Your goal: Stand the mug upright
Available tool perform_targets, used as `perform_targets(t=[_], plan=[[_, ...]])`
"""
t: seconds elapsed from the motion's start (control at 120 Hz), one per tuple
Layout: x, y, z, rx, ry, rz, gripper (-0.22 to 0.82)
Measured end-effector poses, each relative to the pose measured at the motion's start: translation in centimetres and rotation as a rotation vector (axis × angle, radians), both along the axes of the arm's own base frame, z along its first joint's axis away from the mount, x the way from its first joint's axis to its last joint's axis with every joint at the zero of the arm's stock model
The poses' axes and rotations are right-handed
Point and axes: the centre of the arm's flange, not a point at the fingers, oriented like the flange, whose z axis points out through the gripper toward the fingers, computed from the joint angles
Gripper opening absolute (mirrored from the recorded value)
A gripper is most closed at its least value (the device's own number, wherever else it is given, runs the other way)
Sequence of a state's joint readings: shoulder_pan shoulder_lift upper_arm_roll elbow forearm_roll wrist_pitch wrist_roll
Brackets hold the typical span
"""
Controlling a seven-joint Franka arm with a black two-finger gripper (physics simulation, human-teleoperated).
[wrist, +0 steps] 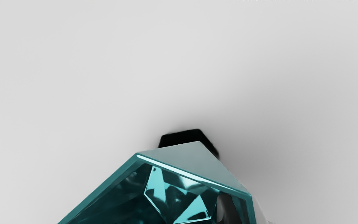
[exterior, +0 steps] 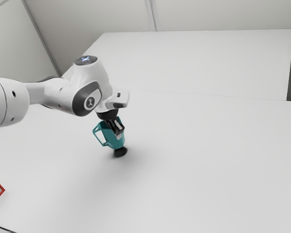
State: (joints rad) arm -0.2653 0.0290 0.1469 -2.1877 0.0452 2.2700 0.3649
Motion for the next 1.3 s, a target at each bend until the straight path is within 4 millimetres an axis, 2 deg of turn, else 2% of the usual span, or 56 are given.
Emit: perform_targets(t=[0.267,0.542,0.658,0.867,1.108,1.3], plan=[[-0.8,-0.7,-2.1,0.014,-0.013,0.017,-0.17],[-2.4,-0.8,-2.3,0.012,-0.051,0.028,-0.18],[-3.1,-0.8,-3.0,0.009,-0.055,0.035,-0.18],[-3.3,-0.8,-3.5,0.004,-0.068,0.051,-0.17],[-3.2,-0.6,-3.4,-0.005,-0.075,0.064,-0.02],[-3.2,-0.3,-3.4,-0.006,-0.077,0.069,0.14]])
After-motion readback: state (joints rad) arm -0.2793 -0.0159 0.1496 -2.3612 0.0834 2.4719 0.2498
